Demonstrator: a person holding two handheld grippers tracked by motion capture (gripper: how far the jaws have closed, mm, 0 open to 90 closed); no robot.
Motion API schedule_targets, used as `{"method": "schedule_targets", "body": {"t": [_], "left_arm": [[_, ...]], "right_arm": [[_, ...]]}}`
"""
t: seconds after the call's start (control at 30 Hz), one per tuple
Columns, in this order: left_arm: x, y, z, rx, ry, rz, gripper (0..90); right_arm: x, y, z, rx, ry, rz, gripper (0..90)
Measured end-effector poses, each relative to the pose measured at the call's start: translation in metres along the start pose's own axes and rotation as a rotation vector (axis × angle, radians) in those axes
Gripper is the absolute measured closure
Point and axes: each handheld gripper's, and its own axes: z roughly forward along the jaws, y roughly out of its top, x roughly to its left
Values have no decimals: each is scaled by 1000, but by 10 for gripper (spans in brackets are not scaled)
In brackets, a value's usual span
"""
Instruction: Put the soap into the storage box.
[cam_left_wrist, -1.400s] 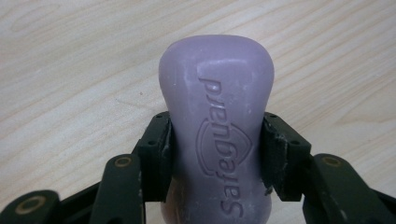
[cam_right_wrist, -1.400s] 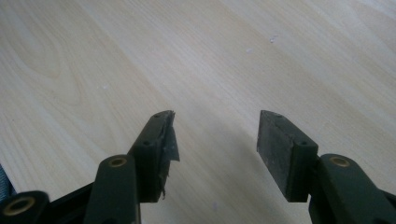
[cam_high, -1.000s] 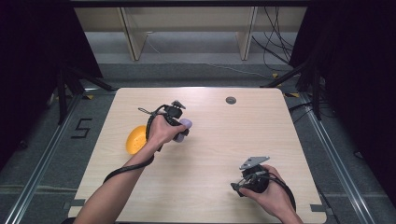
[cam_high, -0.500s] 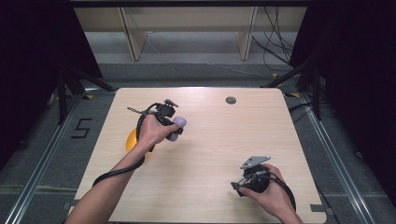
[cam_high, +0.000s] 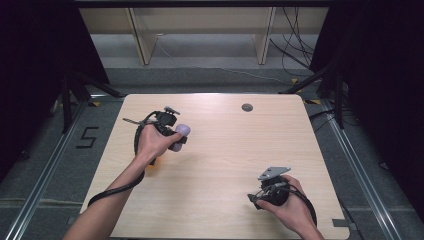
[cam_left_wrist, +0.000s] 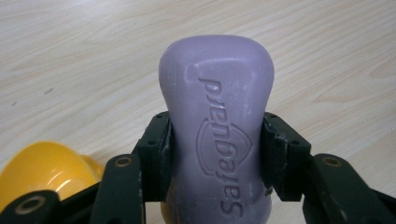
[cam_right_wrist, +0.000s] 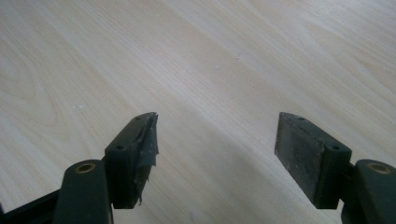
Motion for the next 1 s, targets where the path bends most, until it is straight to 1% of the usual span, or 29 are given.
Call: {"method": "schedule_targets", "body": {"t": [0.03,0.1,0.17,0.2,0.23,0.27,0.3,0.33,0.37,0.4,0.43,0.47,0.5,0.53,0.57,0.6,0.63,0.67,0.7,0.77,0.8,0.83,0.87,0.9,0.93,1.0], "left_arm": [[1,-1,-2,-1,0,-9,490],[3,-3,-4,-9,6,-14,490],[6,-5,-6,-5,2,-19,490],[7,-6,-7,-11,7,-28,490],[9,-7,-8,-8,7,-27,490],[10,-8,-9,-6,9,-29,490],[11,-9,-10,-10,7,-38,490],[13,-9,-10,-16,8,-39,490],[15,-10,-12,-8,5,-47,490],[16,-10,-13,-6,-1,-57,490],[17,-11,-14,-20,2,-68,490],[19,-12,-15,-15,4,-71,490],[20,-13,-16,-17,13,-68,490],[21,-13,-17,-20,22,-73,490],[22,-14,-18,-14,26,-74,490],[23,-14,-18,-16,34,-88,490],[24,-14,-19,-10,40,-88,490],[25,-15,-19,-27,49,-101,490],[26,-16,-19,-22,52,-123,490],[32,-16,-20,-20,63,-152,490],[36,-17,-21,-20,76,-142,490],[38,-16,-23,3,77,-144,490],[40,-18,-22,-5,87,-148,490],[41,-19,-21,-11,93,-157,490],[42,-20,-22,-2,106,-151,490],[45,-21,-22,0,110,-154,490]], "right_arm": [[-1,0,1,-4,-5,-10,305],[-1,0,1,-2,-4,-6,305],[-1,-1,0,6,1,-2,305],[-1,-1,0,6,1,0,305],[-1,-1,0,4,-2,4,305],[0,-1,1,-11,1,11,305],[0,0,0,-4,0,9,304],[-1,-1,0,-2,-4,-2,303],[-1,0,0,1,-1,9,303],[0,-1,1,-9,-1,13,302],[-1,-1,2,-8,-3,14,301],[-1,-1,1,6,-5,17,301],[-1,-1,1,5,-4,19,300],[0,-1,2,-14,-4,28,299],[-1,-1,0,6,-3,21,299],[-1,-1,0,3,-4,23,299],[-1,-1,0,3,-3,24,299],[-1,-1,0,3,-3,22,299],[-1,-1,2,-9,-5,22,299],[0,-1,2,-8,-4,21,298],[-1,-1,1,7,-4,21,298],[-1,-1,1,6,-4,21,298],[-1,-1,1,5,-4,21,298],[0,-2,3,-13,-4,28,298],[-1,-1,2,-10,-3,27,298],[-1,-1,2,-10,-2,26,298]]}}
